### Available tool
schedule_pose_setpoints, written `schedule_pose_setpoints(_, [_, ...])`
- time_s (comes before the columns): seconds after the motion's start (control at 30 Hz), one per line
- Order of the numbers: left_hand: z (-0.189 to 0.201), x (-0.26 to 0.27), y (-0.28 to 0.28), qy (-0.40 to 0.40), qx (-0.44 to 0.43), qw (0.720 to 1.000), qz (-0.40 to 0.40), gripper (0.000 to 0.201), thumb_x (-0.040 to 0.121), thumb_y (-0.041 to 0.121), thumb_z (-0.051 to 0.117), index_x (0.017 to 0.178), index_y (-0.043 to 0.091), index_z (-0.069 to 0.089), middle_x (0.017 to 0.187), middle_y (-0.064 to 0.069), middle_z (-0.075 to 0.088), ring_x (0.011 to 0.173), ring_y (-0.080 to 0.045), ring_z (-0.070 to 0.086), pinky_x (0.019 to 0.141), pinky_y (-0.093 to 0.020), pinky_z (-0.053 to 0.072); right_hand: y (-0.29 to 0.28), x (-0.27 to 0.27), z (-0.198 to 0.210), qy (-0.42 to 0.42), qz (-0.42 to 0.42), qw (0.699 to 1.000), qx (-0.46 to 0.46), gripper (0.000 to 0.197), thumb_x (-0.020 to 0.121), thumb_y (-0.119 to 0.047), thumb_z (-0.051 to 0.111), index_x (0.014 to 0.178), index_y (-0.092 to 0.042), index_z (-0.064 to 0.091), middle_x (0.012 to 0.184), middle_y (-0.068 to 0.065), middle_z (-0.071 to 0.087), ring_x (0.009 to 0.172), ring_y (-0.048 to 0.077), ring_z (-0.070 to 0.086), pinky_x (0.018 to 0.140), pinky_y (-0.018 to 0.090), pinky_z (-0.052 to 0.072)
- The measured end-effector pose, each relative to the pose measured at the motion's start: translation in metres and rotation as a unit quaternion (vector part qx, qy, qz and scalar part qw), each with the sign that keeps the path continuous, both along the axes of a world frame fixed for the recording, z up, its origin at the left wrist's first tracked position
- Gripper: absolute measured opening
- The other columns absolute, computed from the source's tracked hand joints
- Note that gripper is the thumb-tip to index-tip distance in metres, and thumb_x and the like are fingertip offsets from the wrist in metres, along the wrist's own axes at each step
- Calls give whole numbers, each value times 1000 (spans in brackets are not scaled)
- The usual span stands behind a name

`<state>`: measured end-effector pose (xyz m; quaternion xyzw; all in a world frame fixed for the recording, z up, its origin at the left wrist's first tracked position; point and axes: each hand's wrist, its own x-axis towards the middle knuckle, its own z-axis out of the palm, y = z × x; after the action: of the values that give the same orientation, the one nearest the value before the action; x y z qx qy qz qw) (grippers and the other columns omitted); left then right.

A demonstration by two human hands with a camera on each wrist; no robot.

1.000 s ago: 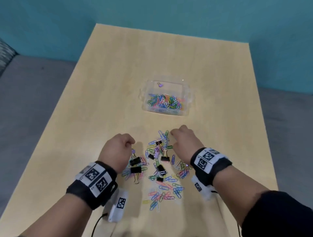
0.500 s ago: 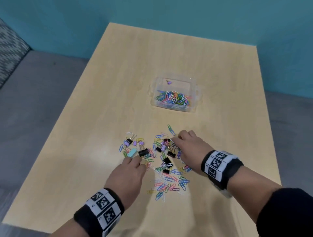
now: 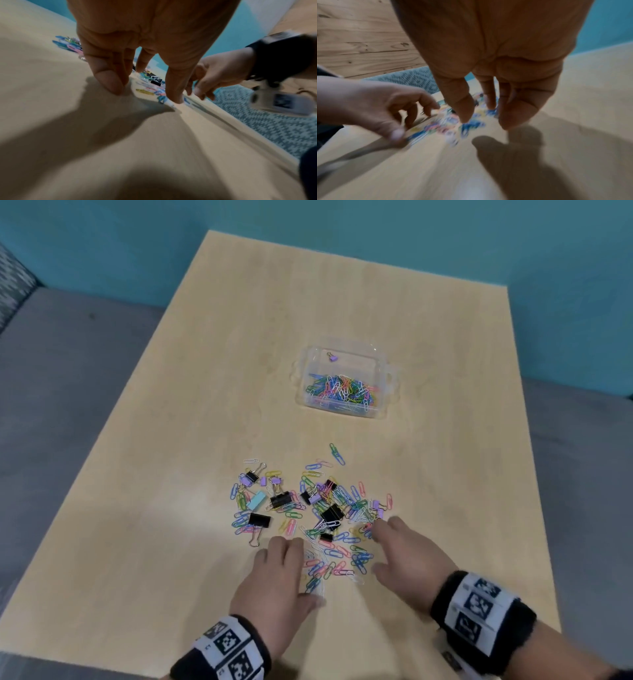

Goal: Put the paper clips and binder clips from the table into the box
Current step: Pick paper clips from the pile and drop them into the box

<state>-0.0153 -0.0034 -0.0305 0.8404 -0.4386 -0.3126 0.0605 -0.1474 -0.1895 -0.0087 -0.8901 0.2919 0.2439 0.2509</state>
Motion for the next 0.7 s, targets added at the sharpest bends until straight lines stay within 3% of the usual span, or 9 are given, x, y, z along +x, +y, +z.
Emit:
schedule_pose_setpoints(0.07, [-8, -3, 1, -24, -22, 999, 15, 92, 56, 61, 73, 129, 20, 35, 115, 1, 41, 96, -23, 49, 77, -33, 51, 21, -16, -5, 26, -39, 999, 5, 46, 76, -36, 59, 115, -22, 37, 108, -1, 36, 83, 23, 50, 74, 34, 44])
schedule_pose_setpoints(0.17, [-14, -4, -8, -37, -53, 997, 33, 95, 54, 58, 77, 130, 16, 36, 115, -1, 43, 94, -24, 48, 77, -34, 51, 45, -13, -18, -18, -79, 997, -14, 53, 75, -38, 62, 121, -24, 39, 114, -1, 36, 100, 24, 49, 84, 35, 46])
schedule_pose_setpoints(0.27, [-14, -5, -16, -41, -96, 994, 27, 78, 60, 47, 79, 122, 20, 41, 112, 1, 42, 93, -22, 46, 77, -32, 49, 58, 5, -26, -109, -84, 990, -5, 44, 79, -30, 65, 118, -21, 48, 113, 0, 41, 103, 23, 49, 86, 33, 46])
schedule_pose_setpoints(0.37, [-11, -6, -11, -50, -130, 990, -33, 54, 59, 40, 78, 103, 22, 51, 102, 2, 44, 86, -20, 43, 71, -31, 50, 56, 4, -26, -136, -100, 986, 8, 41, 83, -30, 64, 120, -23, 48, 114, -3, 41, 105, 19, 49, 87, 29, 44])
schedule_pose_setpoints(0.47, [-12, -10, -3, -65, -124, 988, -72, 64, 50, 41, 82, 106, 26, 55, 100, 2, 51, 83, -20, 41, 67, -29, 51, 47, -14, -28, -112, -129, 985, -13, 54, 78, -35, 67, 127, -24, 45, 116, -2, 39, 108, 22, 46, 91, 30, 42])
schedule_pose_setpoints(0.6, [-20, -10, -10, -84, -125, 985, -81, 68, 54, 35, 83, 116, 25, 56, 105, -1, 51, 85, -22, 39, 69, -32, 51, 49, -10, -30, -110, -68, 992, -5, 65, 78, -40, 66, 134, -31, 34, 119, -5, 35, 110, 19, 38, 91, 29, 41])
schedule_pose_setpoints(0.7, [-20, -7, -20, -79, -126, 986, -71, 60, 58, 30, 83, 112, 23, 58, 102, -2, 53, 83, -22, 41, 67, -32, 51, 50, 6, -36, -135, -34, 990, -11, 56, 82, -31, 64, 133, -27, 39, 115, -2, 38, 105, 21, 40, 90, 30, 42])
